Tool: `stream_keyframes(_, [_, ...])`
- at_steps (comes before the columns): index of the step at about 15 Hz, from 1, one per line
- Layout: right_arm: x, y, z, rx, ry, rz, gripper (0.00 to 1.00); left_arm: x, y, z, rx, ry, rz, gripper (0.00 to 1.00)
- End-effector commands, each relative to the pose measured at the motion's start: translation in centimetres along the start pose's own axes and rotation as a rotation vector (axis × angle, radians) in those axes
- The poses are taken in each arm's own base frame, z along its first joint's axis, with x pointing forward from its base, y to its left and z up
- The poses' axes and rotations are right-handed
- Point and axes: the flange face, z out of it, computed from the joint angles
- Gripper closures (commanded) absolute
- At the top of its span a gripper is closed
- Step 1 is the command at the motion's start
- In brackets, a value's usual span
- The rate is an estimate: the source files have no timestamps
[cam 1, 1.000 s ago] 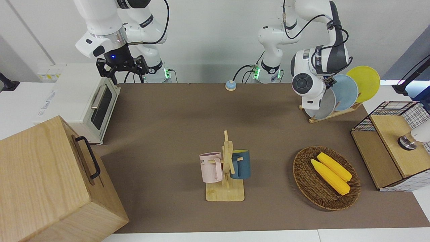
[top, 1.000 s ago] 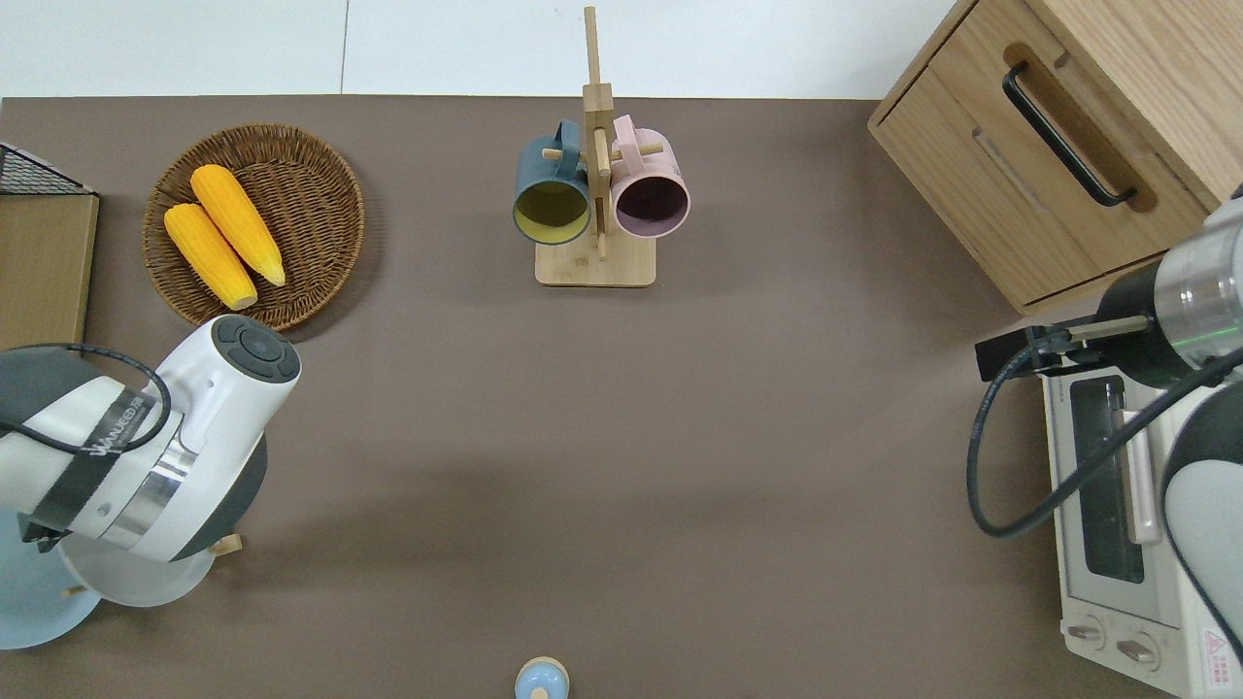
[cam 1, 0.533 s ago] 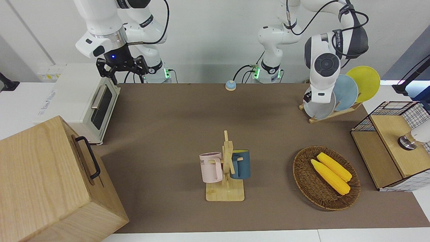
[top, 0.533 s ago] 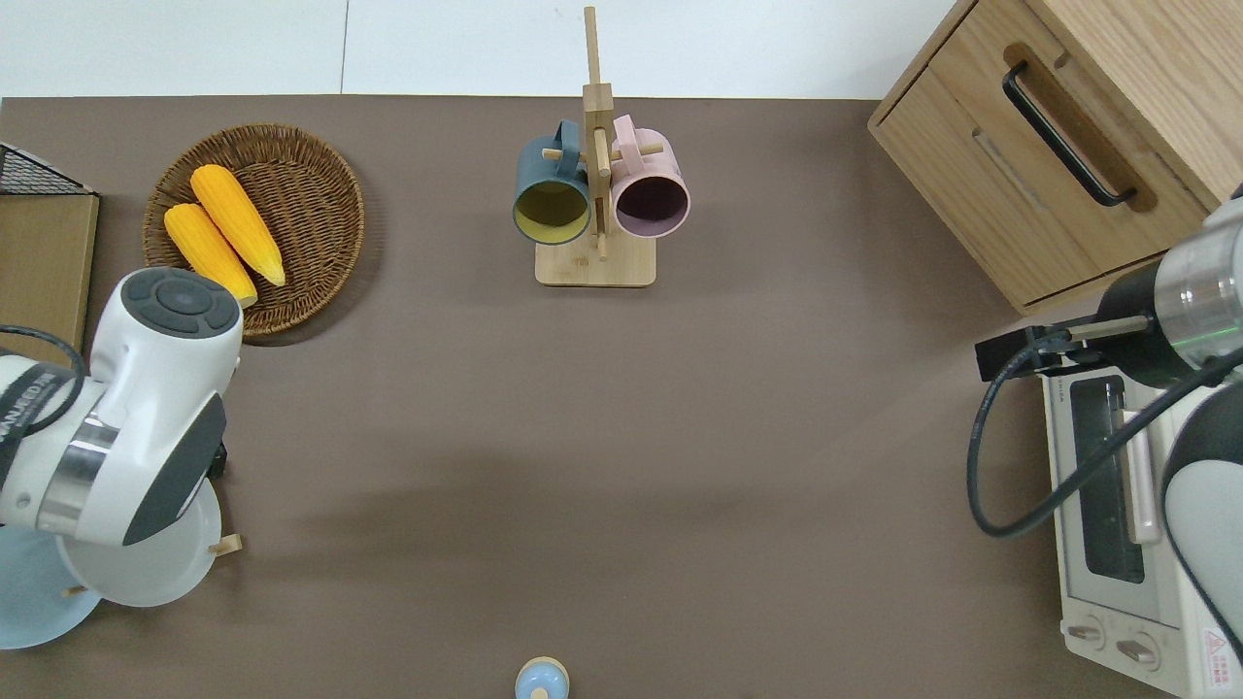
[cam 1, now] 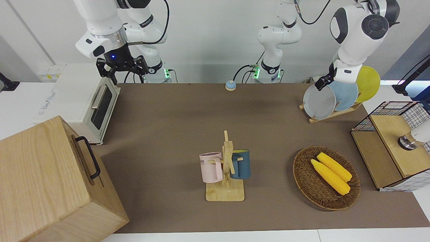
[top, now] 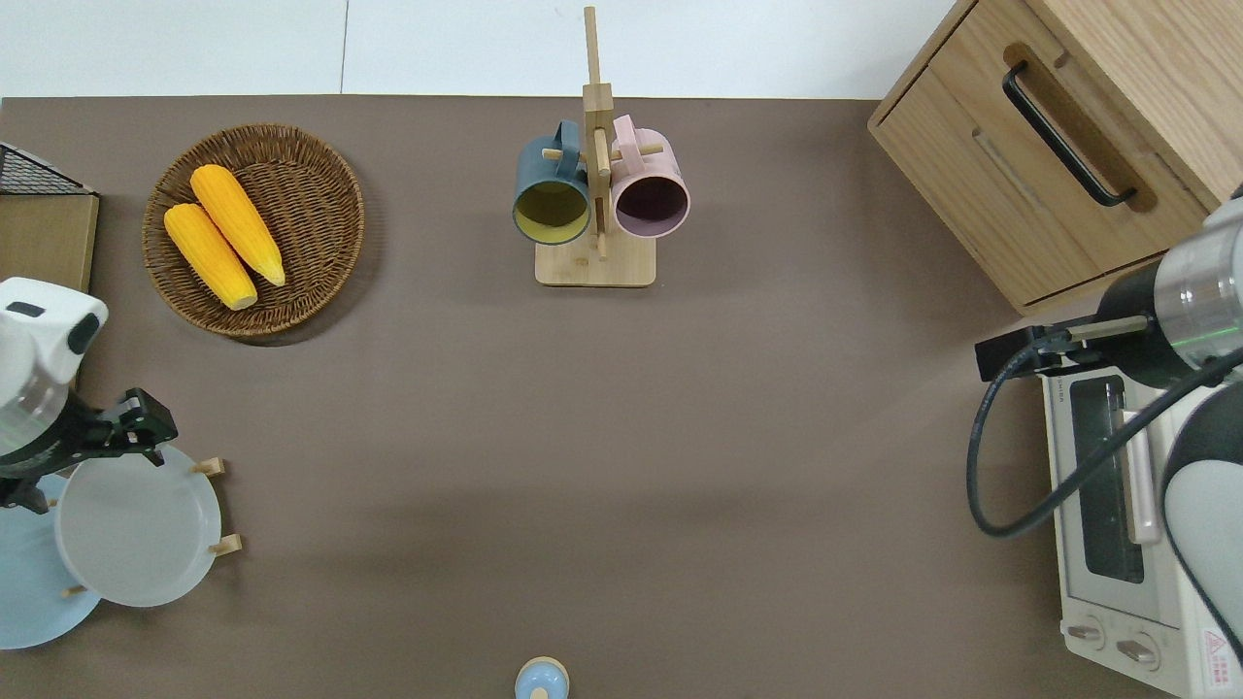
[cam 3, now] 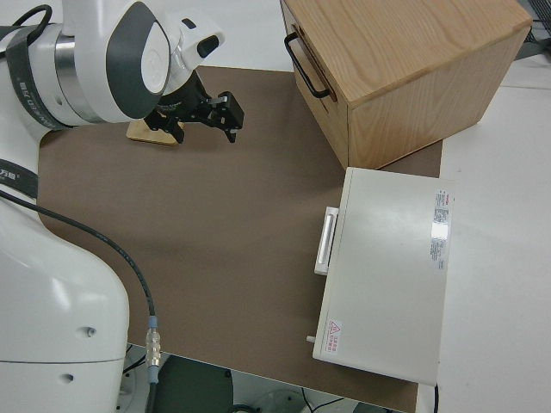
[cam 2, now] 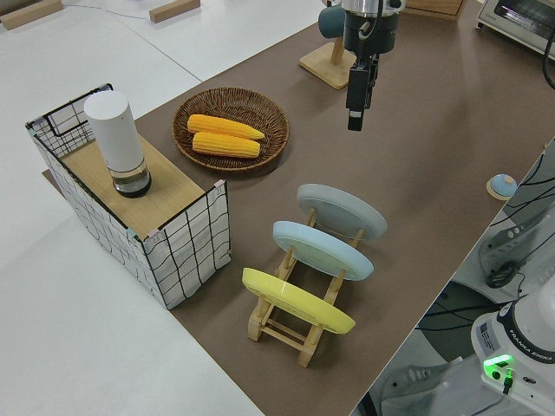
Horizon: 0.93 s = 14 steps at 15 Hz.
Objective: Pick gray plate from table and place it on lower plate rack with left arm
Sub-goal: 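Open the left gripper and withdraw it from the plate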
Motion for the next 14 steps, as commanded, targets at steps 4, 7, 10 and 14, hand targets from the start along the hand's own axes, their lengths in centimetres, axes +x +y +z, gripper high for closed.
stream_keyframes(4, [-0.2,0.1,-0.4,-0.002,-0.004,0.014,0.017,-1.1,-7.1,-3.4,-0.294,-0.040,0.218,0.02])
stream_keyframes(7, [-0.2,0.1,-0.4,-0.002,-0.002,0.014,0.017,-1.3,-7.2,-3.4,-0.295,-0.001,0.207,0.01])
stream_keyframes(10, [-0.2,0.1,-0.4,-0.002,-0.002,0.014,0.017,-1.8,-6.7,-3.2,-0.308,0.086,0.171,0.00])
stream_keyframes(14, [-0.2,0.1,-0.4,-0.002,-0.002,0.014,0.017,-3.3,-4.8,-2.4,-0.246,0.148,0.164,0.00])
